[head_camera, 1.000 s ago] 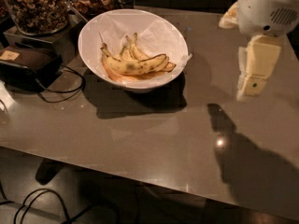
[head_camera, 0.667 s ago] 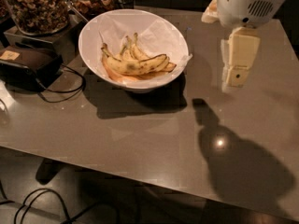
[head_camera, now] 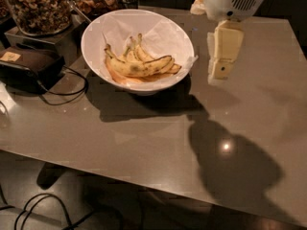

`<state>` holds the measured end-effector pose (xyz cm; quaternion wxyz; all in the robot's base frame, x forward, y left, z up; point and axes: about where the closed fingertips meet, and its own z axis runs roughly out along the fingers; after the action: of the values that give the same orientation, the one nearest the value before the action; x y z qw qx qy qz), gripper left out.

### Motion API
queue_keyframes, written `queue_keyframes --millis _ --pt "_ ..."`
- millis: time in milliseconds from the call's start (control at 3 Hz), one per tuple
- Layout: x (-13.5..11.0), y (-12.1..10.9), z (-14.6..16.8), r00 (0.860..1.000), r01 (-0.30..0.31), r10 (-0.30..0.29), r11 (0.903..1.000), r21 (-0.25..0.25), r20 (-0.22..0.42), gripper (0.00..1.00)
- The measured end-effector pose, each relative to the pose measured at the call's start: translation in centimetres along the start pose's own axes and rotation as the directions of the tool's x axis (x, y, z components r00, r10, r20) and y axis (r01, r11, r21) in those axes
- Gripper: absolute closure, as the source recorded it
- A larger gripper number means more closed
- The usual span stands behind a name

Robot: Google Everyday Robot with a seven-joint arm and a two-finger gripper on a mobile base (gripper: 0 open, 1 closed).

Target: Pick banana from white bowl

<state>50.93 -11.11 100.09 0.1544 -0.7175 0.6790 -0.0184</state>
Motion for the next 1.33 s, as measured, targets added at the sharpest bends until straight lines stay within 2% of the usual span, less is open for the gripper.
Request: queue_keyframes --millis 333,667,1000,1333 --pt "-2.7 -1.7 0.5 0.998 0.052 -0.051 0.9987 -0.002 0.023 0.0" --pt "-5.1 -3.0 1.5 0.995 0.096 -0.095 0.9952 -0.019 0.042 0.17" --pt "-6.6 -3.7 2.5 0.993 0.113 -0.111 0.9932 -0.03 0.047 0.26" --pt "-7.2 -4.1 3.4 0.993 0.109 -0.107 0.993 -0.046 0.048 0.25"
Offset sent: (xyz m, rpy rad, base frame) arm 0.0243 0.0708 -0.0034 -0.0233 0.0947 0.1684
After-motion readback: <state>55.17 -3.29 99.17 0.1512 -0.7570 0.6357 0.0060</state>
